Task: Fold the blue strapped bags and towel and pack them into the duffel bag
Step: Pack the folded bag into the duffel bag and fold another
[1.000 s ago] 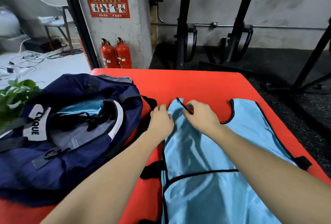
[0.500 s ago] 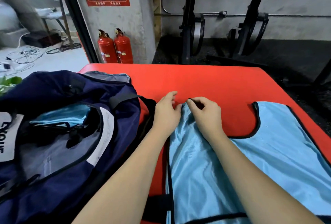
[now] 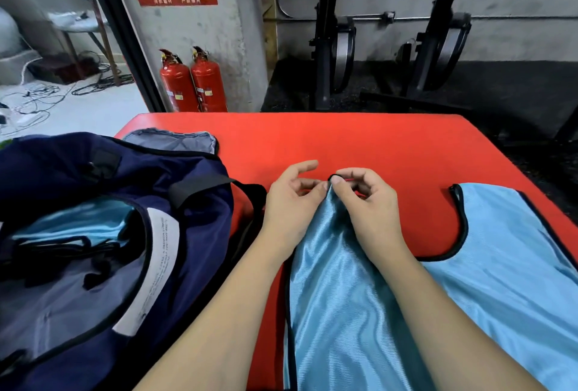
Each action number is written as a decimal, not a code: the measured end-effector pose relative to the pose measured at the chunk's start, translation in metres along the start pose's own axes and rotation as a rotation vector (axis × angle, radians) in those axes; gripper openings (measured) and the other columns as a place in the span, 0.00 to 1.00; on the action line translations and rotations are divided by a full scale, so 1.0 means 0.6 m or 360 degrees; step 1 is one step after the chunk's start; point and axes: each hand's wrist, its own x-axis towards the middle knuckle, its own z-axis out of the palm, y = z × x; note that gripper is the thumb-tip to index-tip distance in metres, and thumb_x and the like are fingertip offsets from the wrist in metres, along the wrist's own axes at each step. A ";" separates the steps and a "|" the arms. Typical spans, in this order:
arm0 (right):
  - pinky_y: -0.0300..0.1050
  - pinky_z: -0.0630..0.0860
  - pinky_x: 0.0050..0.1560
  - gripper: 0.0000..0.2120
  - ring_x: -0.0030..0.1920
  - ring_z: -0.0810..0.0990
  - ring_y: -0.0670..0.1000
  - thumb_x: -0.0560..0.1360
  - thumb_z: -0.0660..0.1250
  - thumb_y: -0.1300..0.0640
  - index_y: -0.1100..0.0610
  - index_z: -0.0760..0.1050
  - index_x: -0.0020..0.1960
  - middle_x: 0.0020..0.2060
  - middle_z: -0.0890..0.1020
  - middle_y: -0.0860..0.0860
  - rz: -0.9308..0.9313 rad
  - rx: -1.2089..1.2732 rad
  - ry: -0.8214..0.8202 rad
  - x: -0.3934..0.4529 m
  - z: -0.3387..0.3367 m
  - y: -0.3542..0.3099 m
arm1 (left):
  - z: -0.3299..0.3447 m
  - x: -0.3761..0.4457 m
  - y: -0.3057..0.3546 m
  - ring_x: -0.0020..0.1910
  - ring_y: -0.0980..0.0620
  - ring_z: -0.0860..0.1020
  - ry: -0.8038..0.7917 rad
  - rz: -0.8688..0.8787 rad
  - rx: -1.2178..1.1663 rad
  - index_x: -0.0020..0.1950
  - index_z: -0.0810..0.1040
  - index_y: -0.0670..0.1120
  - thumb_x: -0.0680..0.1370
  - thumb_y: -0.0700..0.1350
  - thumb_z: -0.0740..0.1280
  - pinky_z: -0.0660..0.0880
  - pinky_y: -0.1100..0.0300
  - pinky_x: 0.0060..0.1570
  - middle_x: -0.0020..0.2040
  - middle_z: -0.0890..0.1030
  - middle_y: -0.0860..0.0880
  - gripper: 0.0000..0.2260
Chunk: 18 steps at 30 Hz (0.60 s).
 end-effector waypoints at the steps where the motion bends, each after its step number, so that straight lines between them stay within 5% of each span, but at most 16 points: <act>1: 0.35 0.76 0.44 0.02 0.41 0.81 0.43 0.77 0.73 0.57 0.54 0.82 0.49 0.39 0.84 0.46 -0.0031 -0.0023 -0.0007 -0.001 -0.001 -0.001 | 0.003 0.001 0.001 0.45 0.51 0.84 -0.0049 -0.0050 -0.0077 0.66 0.76 0.48 0.79 0.37 0.70 0.81 0.58 0.49 0.45 0.85 0.46 0.16; 3: 0.34 0.76 0.48 0.03 0.44 0.81 0.42 0.78 0.72 0.56 0.56 0.81 0.48 0.40 0.84 0.45 -0.0085 -0.0047 -0.0019 -0.003 -0.001 -0.003 | 0.005 0.003 0.003 0.43 0.55 0.82 -0.0129 -0.0168 -0.0198 0.68 0.73 0.46 0.80 0.36 0.67 0.79 0.62 0.47 0.46 0.83 0.46 0.17; 6: 0.35 0.74 0.46 0.07 0.41 0.77 0.44 0.80 0.69 0.57 0.59 0.78 0.46 0.38 0.80 0.47 -0.0080 0.0062 -0.0013 -0.005 -0.002 -0.005 | 0.006 0.005 0.003 0.51 0.52 0.82 -0.0229 -0.0236 -0.0135 0.68 0.75 0.47 0.81 0.39 0.67 0.79 0.57 0.57 0.54 0.82 0.44 0.15; 9: 0.41 0.73 0.48 0.08 0.43 0.75 0.47 0.79 0.68 0.58 0.58 0.76 0.42 0.39 0.79 0.50 0.0035 0.0257 0.0017 -0.004 -0.002 -0.010 | 0.006 -0.001 0.008 0.46 0.50 0.82 -0.0175 -0.0217 -0.0142 0.63 0.79 0.47 0.80 0.38 0.68 0.80 0.56 0.52 0.50 0.83 0.43 0.12; 13: 0.41 0.71 0.40 0.14 0.35 0.73 0.47 0.77 0.64 0.65 0.56 0.73 0.34 0.31 0.75 0.49 0.0235 0.0649 0.0054 -0.003 0.000 -0.020 | 0.001 -0.003 0.014 0.48 0.48 0.81 -0.0125 -0.0245 -0.0201 0.60 0.81 0.44 0.80 0.38 0.69 0.79 0.50 0.57 0.54 0.84 0.40 0.10; 18: 0.46 0.65 0.37 0.13 0.36 0.65 0.51 0.69 0.65 0.62 0.71 0.66 0.38 0.33 0.65 0.53 0.0301 0.0792 0.0055 0.001 0.001 -0.020 | 0.000 -0.009 0.015 0.45 0.46 0.80 -0.0095 -0.0240 -0.0117 0.48 0.84 0.41 0.80 0.49 0.70 0.78 0.46 0.56 0.47 0.85 0.41 0.10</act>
